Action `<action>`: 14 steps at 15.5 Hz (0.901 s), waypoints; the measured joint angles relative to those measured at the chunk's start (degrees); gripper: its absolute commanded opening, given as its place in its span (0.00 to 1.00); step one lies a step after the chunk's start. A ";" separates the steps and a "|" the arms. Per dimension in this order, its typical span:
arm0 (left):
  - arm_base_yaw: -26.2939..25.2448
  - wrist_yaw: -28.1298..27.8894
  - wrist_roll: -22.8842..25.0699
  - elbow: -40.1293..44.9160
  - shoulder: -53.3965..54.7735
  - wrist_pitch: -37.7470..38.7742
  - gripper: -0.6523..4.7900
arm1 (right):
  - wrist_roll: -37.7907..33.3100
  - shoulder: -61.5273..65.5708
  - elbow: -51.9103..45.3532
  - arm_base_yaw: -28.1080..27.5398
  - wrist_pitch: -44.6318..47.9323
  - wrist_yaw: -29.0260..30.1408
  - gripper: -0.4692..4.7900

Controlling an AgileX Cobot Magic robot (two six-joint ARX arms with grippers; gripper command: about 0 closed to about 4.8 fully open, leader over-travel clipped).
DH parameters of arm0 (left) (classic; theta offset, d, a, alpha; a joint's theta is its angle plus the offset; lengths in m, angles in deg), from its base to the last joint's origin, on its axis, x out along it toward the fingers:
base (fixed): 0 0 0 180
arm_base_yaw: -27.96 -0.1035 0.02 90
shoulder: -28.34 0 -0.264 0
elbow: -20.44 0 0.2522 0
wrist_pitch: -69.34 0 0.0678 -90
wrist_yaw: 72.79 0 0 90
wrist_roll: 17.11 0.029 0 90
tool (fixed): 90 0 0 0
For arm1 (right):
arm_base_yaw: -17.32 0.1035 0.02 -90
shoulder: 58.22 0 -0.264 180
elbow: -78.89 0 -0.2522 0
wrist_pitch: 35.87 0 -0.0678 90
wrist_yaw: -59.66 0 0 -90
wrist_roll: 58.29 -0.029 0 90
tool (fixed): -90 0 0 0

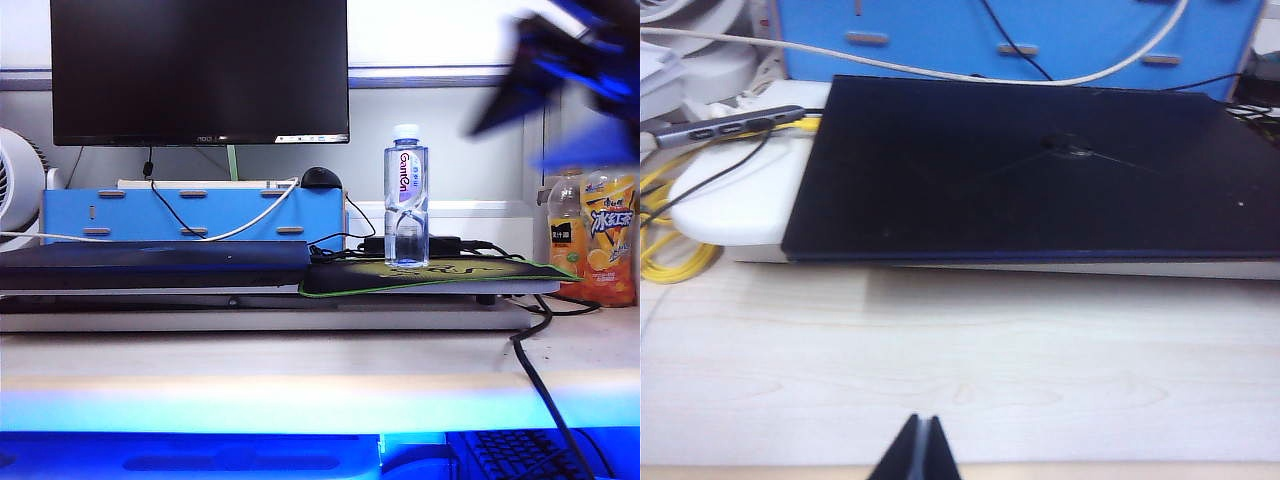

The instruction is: Pick up the mineral water bottle and place it on the laptop.

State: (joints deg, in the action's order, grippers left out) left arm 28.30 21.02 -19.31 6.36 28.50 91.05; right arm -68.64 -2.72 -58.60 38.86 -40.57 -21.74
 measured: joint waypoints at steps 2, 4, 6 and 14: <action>0.00 0.00 0.00 0.00 0.00 0.02 0.12 | 1.51 1.27 1.95 5.97 4.83 -8.00 0.92; 0.00 0.00 0.00 0.00 0.00 -0.02 0.12 | 1.66 4.50 4.98 6.27 6.23 -8.72 0.92; 0.00 0.02 0.00 0.00 0.00 0.00 0.12 | 1.68 9.18 8.35 6.12 6.19 -9.03 0.92; 0.00 0.00 0.00 0.00 0.00 0.00 0.12 | 4.37 21.90 18.25 2.43 7.10 -12.72 1.00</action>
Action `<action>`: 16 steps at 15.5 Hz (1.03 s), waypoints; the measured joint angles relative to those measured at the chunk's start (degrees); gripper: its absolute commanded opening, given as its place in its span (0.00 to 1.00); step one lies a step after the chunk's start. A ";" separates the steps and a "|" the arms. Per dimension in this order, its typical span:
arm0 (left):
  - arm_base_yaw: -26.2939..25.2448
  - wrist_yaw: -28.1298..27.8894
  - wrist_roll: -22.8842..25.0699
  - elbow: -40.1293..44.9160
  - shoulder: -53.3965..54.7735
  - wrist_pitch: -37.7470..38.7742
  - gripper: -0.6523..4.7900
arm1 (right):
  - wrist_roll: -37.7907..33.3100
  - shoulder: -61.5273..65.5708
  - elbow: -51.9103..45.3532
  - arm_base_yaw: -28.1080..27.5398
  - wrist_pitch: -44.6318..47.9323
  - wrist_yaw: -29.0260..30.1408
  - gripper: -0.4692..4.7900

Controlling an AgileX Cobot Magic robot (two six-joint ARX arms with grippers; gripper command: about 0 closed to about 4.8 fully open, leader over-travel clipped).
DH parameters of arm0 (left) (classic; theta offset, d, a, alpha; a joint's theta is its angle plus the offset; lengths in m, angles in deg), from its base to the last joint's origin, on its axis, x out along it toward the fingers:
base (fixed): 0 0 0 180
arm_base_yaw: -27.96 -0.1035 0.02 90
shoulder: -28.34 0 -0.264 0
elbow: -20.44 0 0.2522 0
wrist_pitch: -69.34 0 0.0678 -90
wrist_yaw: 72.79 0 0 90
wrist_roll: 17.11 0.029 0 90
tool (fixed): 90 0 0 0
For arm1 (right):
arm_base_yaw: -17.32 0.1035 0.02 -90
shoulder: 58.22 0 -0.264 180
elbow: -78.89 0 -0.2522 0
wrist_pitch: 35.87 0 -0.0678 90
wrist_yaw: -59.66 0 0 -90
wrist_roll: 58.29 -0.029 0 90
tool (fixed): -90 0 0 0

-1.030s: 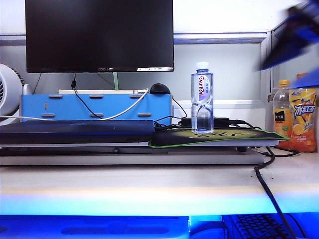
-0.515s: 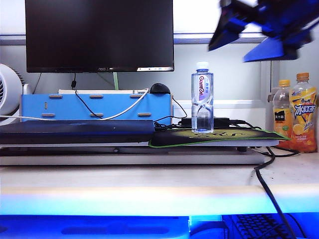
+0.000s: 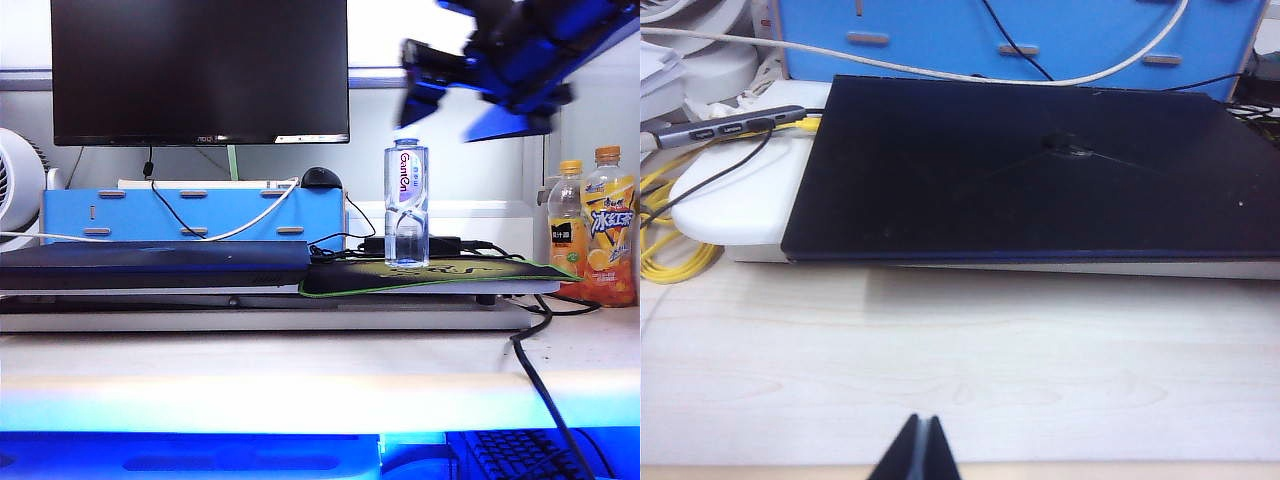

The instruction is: Pick up the mineral water bottle and place it on the laptop.

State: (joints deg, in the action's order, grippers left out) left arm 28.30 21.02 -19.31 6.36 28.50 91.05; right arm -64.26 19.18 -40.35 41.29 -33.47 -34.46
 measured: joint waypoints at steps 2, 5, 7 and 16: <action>0.00 0.00 0.00 0.00 0.00 0.00 0.12 | -0.09 0.00 0.00 -1.84 1.14 -5.35 1.00; 0.00 0.02 0.00 0.00 0.00 0.00 0.12 | -1.68 0.02 -0.02 -1.79 4.52 -6.71 1.00; 0.00 0.02 -0.02 0.00 0.00 0.00 0.12 | -5.62 0.02 0.00 -1.44 9.84 -1.51 1.00; 0.00 0.02 -0.02 0.00 0.00 -0.02 0.12 | -5.81 12.90 5.44 -1.40 9.31 4.31 1.00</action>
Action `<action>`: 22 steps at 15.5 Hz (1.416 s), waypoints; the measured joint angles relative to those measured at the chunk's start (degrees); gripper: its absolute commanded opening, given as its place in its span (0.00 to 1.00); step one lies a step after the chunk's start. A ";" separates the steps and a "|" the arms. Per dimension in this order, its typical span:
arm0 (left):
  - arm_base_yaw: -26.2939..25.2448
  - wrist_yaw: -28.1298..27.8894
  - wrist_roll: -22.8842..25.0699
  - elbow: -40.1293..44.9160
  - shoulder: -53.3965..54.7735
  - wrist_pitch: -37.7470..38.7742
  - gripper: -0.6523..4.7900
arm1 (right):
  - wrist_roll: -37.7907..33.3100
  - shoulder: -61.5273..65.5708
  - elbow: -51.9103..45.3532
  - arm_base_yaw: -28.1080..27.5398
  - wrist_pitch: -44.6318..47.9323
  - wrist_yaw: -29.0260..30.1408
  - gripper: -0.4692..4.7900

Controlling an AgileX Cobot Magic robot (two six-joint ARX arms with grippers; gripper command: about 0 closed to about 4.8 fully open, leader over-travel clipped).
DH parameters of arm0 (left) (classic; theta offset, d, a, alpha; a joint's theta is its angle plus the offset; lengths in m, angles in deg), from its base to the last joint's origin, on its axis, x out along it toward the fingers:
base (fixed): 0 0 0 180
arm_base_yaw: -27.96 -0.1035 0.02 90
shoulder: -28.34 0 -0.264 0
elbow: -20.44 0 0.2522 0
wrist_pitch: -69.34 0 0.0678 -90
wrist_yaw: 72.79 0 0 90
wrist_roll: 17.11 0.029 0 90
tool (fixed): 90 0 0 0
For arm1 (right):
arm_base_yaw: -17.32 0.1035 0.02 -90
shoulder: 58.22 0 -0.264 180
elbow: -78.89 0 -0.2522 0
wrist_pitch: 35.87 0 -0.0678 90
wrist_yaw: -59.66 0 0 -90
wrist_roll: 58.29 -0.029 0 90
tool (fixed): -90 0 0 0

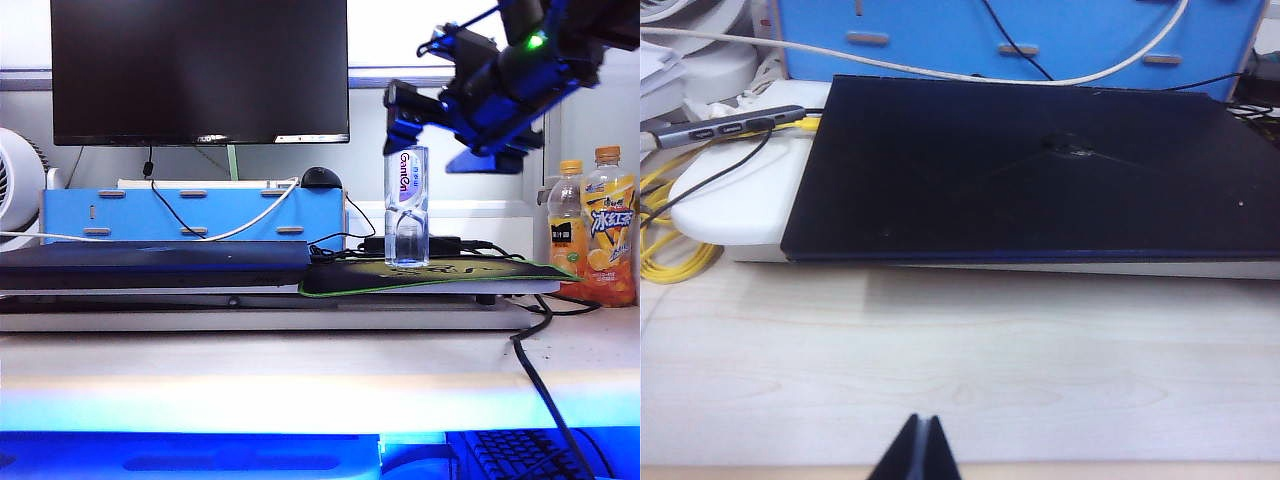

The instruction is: Pick up the mineral water bottle and place it on the laptop.

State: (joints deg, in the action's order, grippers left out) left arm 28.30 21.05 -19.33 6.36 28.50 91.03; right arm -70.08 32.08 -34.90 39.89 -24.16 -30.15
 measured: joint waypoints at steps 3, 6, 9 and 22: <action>0.00 -0.02 0.02 0.00 0.00 0.00 0.12 | 0.11 1.22 2.73 -0.04 0.02 -0.02 1.00; 0.00 -0.02 0.02 0.00 0.00 0.02 0.12 | 0.20 6.71 8.87 -0.02 -2.43 1.42 1.00; 0.00 0.00 0.02 0.00 0.00 0.00 0.12 | 0.72 8.74 9.81 -0.02 -3.82 0.85 1.00; 0.00 0.00 0.00 0.00 0.00 -0.02 0.12 | 3.26 17.16 17.33 -2.08 -2.27 4.31 1.00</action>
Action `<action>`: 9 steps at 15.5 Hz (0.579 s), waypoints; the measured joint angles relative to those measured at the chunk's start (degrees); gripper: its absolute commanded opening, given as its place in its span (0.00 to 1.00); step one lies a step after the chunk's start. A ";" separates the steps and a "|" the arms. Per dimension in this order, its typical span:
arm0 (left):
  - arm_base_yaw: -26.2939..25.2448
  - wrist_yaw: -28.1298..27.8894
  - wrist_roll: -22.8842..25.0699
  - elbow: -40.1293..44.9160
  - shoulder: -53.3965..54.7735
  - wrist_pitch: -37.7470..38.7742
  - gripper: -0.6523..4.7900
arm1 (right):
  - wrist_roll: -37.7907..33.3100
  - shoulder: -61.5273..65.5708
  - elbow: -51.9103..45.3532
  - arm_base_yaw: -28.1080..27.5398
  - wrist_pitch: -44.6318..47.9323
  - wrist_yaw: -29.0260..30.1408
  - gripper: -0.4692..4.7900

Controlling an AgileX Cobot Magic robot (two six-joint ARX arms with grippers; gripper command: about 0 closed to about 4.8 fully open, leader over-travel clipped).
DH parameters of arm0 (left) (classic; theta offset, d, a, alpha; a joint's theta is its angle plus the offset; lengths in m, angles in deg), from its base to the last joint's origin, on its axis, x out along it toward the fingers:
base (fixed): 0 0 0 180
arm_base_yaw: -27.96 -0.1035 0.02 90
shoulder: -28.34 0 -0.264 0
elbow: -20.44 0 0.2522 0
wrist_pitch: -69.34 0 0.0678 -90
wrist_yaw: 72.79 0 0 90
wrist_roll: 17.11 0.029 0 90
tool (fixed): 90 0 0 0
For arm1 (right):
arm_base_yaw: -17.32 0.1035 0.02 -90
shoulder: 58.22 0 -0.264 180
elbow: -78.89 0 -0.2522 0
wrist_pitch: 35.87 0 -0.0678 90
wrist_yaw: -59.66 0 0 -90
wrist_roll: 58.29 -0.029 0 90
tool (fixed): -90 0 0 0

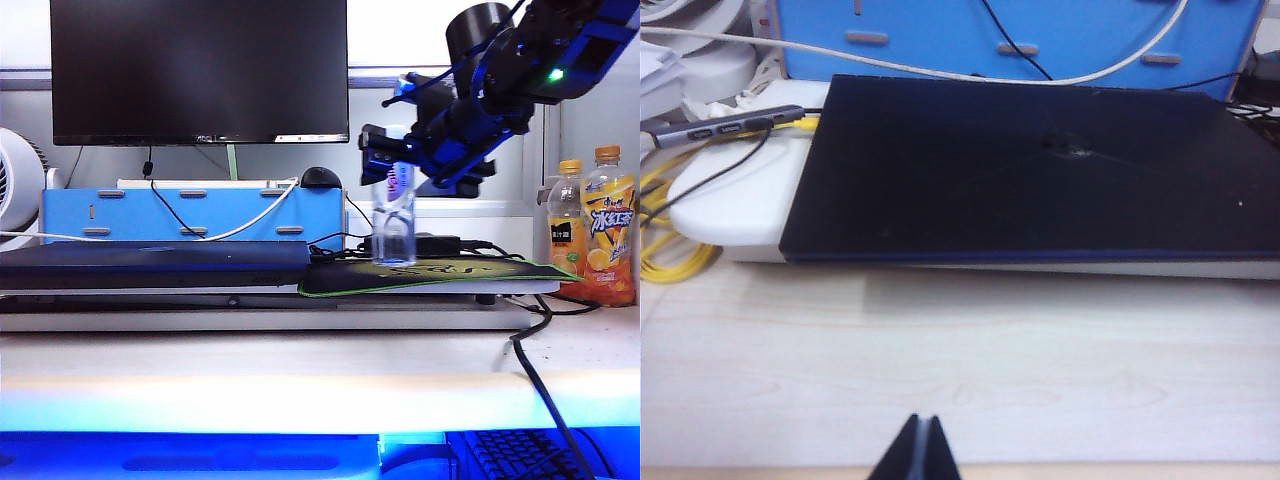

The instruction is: Pick up the mineral water bottle and place it on the laptop.

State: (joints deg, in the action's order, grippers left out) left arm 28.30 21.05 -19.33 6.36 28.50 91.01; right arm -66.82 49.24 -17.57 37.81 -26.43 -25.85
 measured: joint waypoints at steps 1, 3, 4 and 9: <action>0.00 0.00 0.02 0.00 0.00 0.02 0.12 | 0.02 0.28 0.37 0.04 -0.59 0.09 1.00; 0.00 -0.02 0.02 0.00 0.00 0.04 0.12 | 0.00 0.31 0.39 0.09 -0.76 0.20 1.00; 0.00 -0.02 0.02 0.00 0.00 0.04 0.12 | -0.44 0.31 0.39 0.09 -0.83 1.40 1.00; 0.00 0.00 0.02 0.00 0.00 0.04 0.12 | -0.46 1.14 0.46 0.87 -0.44 1.62 1.00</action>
State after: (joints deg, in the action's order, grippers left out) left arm 28.30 21.05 -19.31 6.36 28.50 91.05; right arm -67.28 50.37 -17.11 38.69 -26.87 -24.23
